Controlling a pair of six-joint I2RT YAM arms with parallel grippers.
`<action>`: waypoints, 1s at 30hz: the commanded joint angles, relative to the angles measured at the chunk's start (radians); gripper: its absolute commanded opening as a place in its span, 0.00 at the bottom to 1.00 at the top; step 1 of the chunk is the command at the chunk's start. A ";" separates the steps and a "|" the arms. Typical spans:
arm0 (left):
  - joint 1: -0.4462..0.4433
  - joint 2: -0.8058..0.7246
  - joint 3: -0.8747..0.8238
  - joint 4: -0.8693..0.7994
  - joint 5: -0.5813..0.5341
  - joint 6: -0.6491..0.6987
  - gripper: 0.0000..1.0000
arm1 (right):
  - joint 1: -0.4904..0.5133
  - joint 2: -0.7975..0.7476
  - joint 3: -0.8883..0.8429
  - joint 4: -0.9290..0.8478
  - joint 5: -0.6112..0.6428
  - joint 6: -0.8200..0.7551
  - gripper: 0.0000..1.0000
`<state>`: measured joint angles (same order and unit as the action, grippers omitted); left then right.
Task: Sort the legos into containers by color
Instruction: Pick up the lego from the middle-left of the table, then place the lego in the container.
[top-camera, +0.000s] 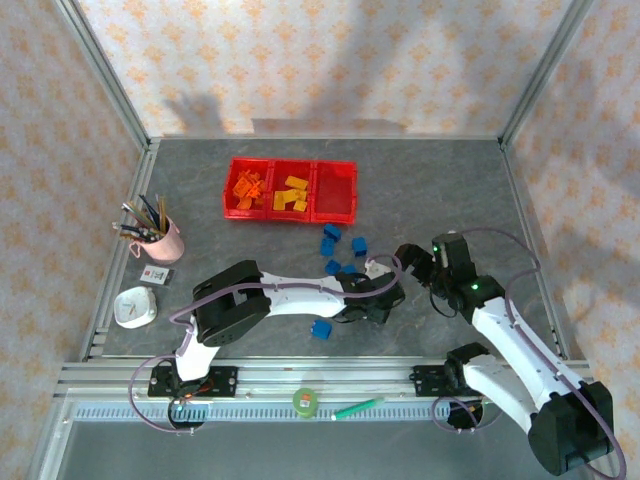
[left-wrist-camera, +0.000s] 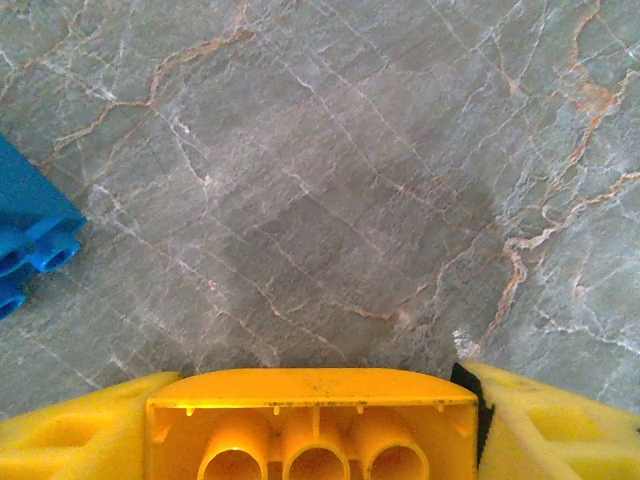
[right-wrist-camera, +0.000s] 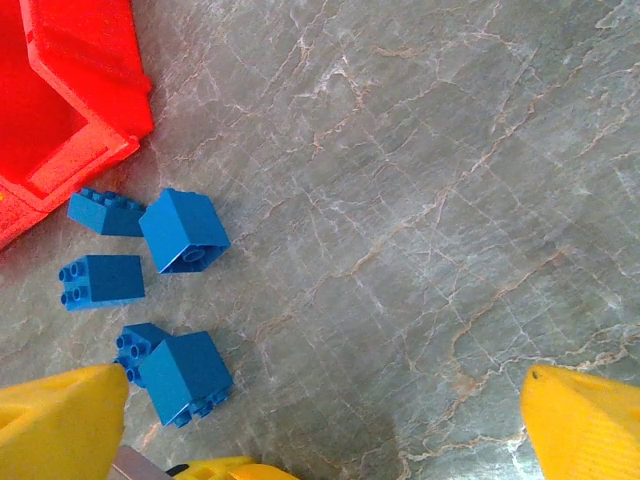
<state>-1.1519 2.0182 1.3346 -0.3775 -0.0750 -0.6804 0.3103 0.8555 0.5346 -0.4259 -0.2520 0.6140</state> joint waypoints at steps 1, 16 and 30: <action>-0.005 0.003 0.009 -0.009 -0.012 0.003 0.65 | -0.005 -0.004 -0.002 0.015 -0.007 -0.020 1.00; 0.094 -0.312 -0.147 -0.026 -0.128 0.008 0.64 | 0.008 0.066 0.076 0.130 -0.209 -0.072 1.00; 0.532 -0.336 -0.012 -0.002 -0.177 0.181 0.62 | 0.261 0.344 0.254 0.346 -0.188 -0.056 1.00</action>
<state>-0.6670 1.6455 1.2633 -0.3801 -0.2203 -0.5541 0.5526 1.1667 0.7494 -0.1635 -0.4526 0.5606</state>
